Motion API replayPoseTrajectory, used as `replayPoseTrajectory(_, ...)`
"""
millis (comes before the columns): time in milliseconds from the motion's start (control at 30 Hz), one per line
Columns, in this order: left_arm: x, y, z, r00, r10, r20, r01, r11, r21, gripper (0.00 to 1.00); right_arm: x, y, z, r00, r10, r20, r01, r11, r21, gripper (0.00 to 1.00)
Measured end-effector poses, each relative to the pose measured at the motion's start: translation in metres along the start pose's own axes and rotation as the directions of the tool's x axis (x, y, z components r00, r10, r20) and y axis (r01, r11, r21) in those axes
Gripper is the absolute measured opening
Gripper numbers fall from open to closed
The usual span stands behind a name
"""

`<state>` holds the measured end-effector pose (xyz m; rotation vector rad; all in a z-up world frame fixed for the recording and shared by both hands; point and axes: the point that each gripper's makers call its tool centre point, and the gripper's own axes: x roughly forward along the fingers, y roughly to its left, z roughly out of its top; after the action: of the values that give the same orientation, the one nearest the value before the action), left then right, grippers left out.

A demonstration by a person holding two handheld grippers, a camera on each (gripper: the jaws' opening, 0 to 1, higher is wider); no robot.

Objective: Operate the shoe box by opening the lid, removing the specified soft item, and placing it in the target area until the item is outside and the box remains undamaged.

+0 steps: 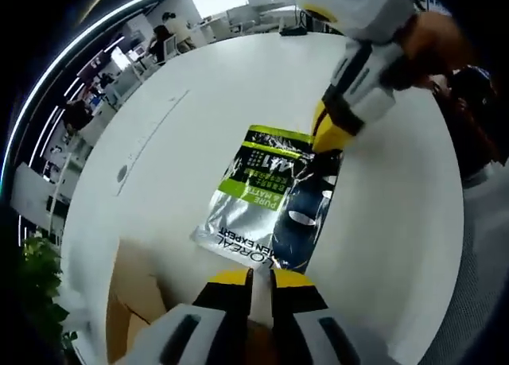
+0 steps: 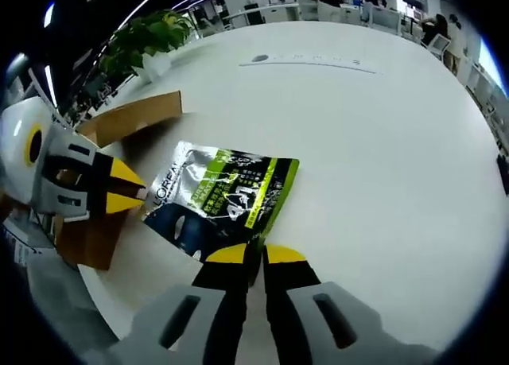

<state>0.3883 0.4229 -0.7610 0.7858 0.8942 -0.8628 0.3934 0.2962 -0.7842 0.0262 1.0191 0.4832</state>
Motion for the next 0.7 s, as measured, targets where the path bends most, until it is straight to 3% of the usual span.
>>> replayPoseTrajectory(200, -0.012, -0.001, 0.007, 0.999, -0.006, 0.052, 0.009, 0.998, -0.058, 0.14, -0.008, 0.0, 0.003, 1.0, -0.007, 0.016, 0.007, 1.0, -0.007, 0.09)
replayPoseTrajectory(333, -0.022, -0.006, 0.014, 0.993, -0.047, 0.108, 0.062, 0.989, -0.138, 0.19, -0.015, 0.001, 0.006, 0.999, -0.015, 0.034, 0.016, 1.0, -0.023, 0.13)
replayPoseTrajectory(467, -0.031, -0.004, 0.013, 0.991, -0.046, 0.125, 0.063, 0.988, -0.142, 0.21, -0.022, 0.001, 0.006, 0.999, -0.018, 0.042, 0.019, 0.999, -0.028, 0.17)
replayPoseTrajectory(700, -0.046, -0.01, 0.018, 0.979, -0.081, 0.189, 0.121, 0.97, -0.212, 0.26, -0.04, 0.013, 0.011, 0.997, -0.009, 0.07, 0.012, 0.999, -0.043, 0.23)
